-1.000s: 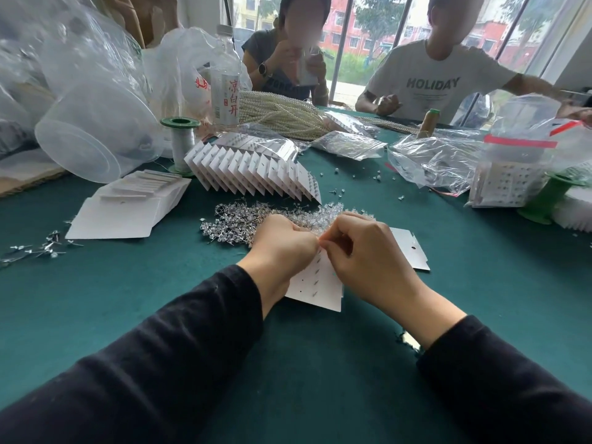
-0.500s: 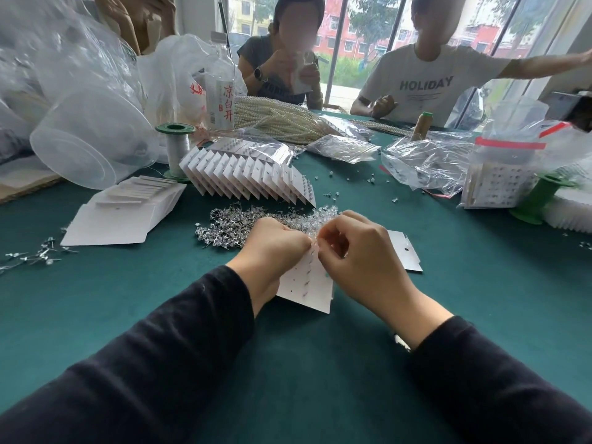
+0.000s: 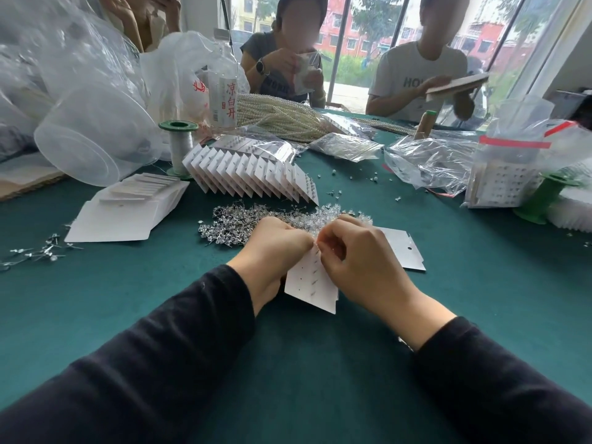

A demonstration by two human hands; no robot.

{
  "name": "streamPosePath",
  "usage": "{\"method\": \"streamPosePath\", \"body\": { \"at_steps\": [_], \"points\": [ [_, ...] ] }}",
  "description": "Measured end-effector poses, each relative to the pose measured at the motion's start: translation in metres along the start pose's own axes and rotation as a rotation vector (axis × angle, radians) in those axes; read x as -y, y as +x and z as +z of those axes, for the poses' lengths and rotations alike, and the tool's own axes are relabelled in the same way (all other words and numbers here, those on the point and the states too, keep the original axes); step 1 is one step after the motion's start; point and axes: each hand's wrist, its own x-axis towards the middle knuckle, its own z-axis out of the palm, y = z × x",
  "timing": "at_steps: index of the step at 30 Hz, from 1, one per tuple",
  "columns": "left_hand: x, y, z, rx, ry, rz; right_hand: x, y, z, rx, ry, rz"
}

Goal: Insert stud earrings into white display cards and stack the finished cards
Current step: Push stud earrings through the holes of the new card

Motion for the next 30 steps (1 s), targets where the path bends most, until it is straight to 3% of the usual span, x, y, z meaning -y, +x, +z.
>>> {"method": "streamPosePath", "body": {
  "at_steps": [3, 7, 9, 12, 15, 20, 24, 30],
  "points": [
    [-0.008, -0.006, -0.003, 0.053, -0.066, -0.055, -0.003, 0.001, -0.001, -0.038, 0.043, 0.039],
    [-0.026, -0.007, -0.012, 0.229, -0.174, -0.043, -0.01, 0.007, -0.011, -0.182, 0.386, 0.332],
    [-0.031, -0.004, -0.027, 0.085, 0.114, 0.129, -0.01, 0.008, -0.017, -0.21, 0.657, 0.492],
    [-0.031, 0.003, -0.059, -0.389, 0.794, 0.432, -0.006, 0.008, -0.021, -0.149, 0.931, 0.614],
    [-0.028, 0.009, -0.091, -0.578, 0.838, 0.293, -0.004, 0.009, -0.022, -0.094, 1.129, 0.697],
    [-0.026, 0.013, -0.101, -0.33, 0.683, -0.014, -0.006, 0.01, -0.028, 0.044, 1.419, 0.825],
    [-0.019, 0.018, -0.092, -0.318, 0.794, 0.011, -0.01, 0.012, -0.032, 0.107, 1.592, 0.97],
    [-0.02, 0.02, -0.09, -0.317, 0.899, 0.042, -0.014, 0.01, -0.03, 0.163, 1.641, 0.968]
  ]
}}
